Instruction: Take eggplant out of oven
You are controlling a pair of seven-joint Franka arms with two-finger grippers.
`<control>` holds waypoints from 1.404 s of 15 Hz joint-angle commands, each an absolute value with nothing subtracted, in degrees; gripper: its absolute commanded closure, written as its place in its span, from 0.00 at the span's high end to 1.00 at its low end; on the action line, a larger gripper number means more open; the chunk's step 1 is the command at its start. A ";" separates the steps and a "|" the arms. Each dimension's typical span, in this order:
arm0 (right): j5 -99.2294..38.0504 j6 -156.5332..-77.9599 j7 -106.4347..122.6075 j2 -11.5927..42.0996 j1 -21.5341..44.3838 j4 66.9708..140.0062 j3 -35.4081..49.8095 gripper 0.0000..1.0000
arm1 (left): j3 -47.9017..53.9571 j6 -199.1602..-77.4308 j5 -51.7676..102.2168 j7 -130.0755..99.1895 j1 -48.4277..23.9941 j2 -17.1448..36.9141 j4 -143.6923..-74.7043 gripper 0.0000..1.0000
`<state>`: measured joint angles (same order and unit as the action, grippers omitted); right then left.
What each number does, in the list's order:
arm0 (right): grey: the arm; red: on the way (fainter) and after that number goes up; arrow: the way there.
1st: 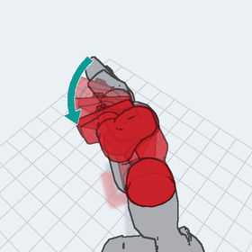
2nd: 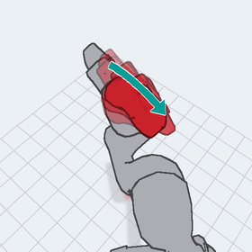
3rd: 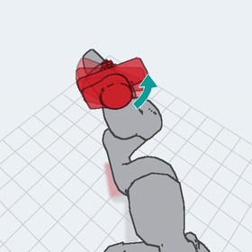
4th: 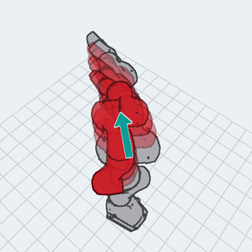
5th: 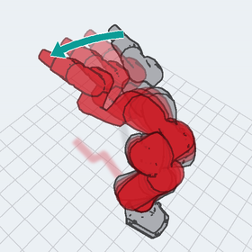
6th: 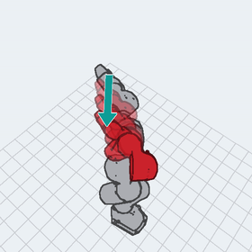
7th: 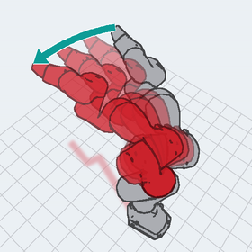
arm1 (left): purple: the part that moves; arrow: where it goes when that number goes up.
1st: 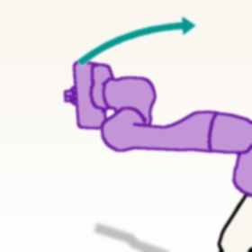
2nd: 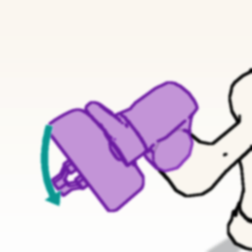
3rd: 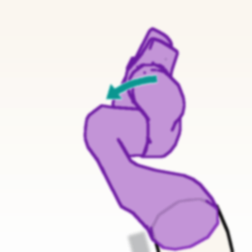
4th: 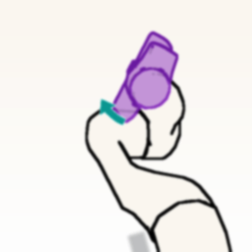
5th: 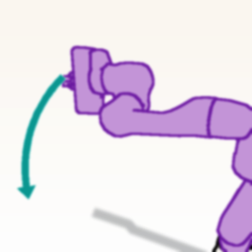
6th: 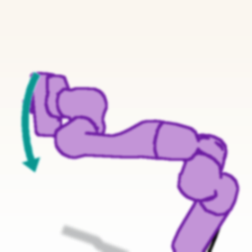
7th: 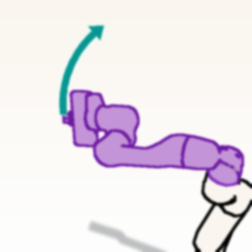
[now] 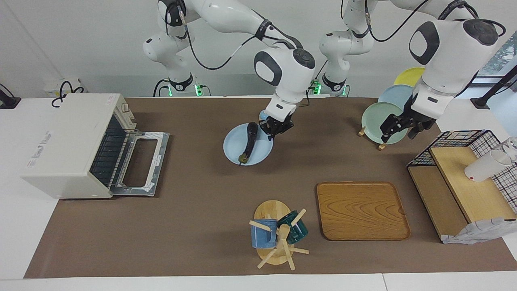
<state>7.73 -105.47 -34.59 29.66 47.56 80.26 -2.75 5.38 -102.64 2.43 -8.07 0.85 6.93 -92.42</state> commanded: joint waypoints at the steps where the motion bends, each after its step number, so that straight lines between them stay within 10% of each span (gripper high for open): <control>1: 5.98 -112.47 -35.07 31.03 47.02 82.94 -1.76 0.00 | 5.80 -103.53 2.46 -4.06 2.90 10.36 -89.92 1.00; 10: 4.22 -131.39 -36.65 27.95 46.76 96.33 -0.70 0.00 | 5.89 -106.79 2.64 -1.94 3.16 12.04 -90.26 1.00; 15: 5.45 -127.11 -25.61 28.30 46.14 91.07 -0.88 0.43 | 5.89 -106.88 2.64 -0.97 2.73 12.04 -90.26 1.00; 21: 5.54 -108.93 -17.00 19.45 35.18 89.38 -1.23 0.00 | 6.07 -107.31 2.81 -1.05 -2.00 12.74 -90.96 1.00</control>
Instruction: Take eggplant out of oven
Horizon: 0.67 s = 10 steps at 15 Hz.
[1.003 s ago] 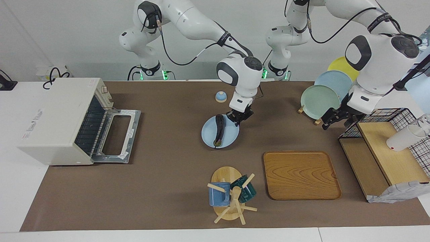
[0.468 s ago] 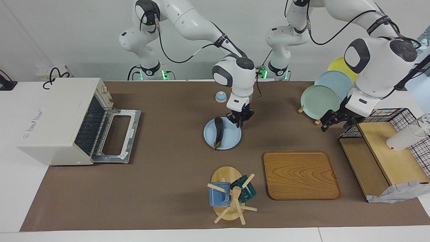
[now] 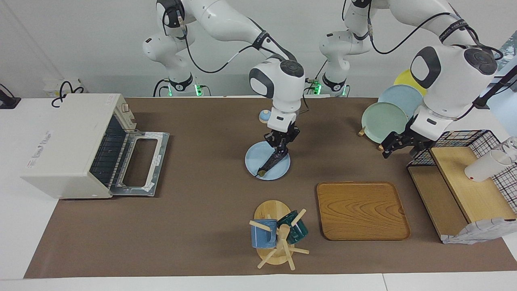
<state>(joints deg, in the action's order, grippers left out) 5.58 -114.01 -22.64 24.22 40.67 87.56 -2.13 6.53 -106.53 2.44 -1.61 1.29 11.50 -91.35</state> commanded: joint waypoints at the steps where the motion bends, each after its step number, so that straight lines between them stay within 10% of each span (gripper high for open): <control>1: 5.71 -105.76 -14.79 18.12 32.63 89.73 -1.32 0.00 | 6.15 -107.23 2.81 -1.05 -3.24 12.74 -91.49 1.00; 5: 10.28 -99.40 -14.33 15.22 22.53 95.68 -1.67 0.00 | 6.24 -107.14 3.25 -1.05 -10.70 13.01 -93.07 1.00; 10: 10.37 -116.68 -13.89 10.03 14.51 113.88 -1.67 0.00 | 6.24 -110.90 5.97 -1.49 -19.41 13.80 -96.67 1.00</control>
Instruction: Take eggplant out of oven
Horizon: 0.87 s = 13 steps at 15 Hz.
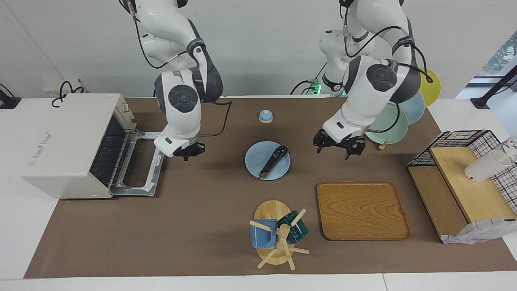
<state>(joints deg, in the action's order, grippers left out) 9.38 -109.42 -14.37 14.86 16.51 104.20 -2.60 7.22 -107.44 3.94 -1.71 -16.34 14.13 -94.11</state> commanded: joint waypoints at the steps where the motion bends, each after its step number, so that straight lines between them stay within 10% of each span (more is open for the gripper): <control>1: 10.46 -119.50 -13.54 9.50 13.11 116.34 -1.67 0.00 | 6.24 -112.22 6.15 -1.49 -20.82 13.97 -97.98 1.00; 13: 15.55 -127.00 -12.22 11.86 9.05 121.90 -1.76 0.00 | 6.15 -122.07 6.06 -1.32 -30.93 21.97 -102.65 1.00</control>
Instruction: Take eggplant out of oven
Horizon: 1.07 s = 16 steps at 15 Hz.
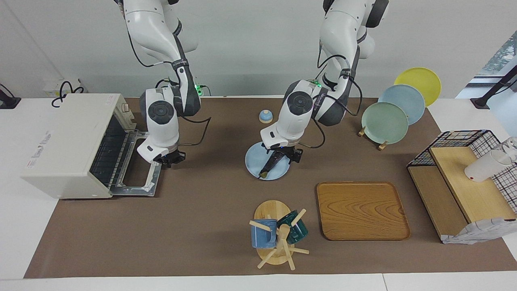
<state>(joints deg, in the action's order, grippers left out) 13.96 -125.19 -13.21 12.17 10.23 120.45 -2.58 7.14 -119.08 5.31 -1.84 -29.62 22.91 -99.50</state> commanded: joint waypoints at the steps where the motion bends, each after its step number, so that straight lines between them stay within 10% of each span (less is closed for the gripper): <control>1: 16.51 -127.96 -12.13 11.87 8.88 122.43 -1.76 0.00 | 6.15 -123.21 6.15 -1.49 -31.81 21.97 -103.44 1.00; 16: 24.87 -117.96 -5.02 10.03 6.25 116.37 -1.93 0.00 | 6.24 -126.30 6.15 -3.69 -32.96 21.53 -107.05 0.99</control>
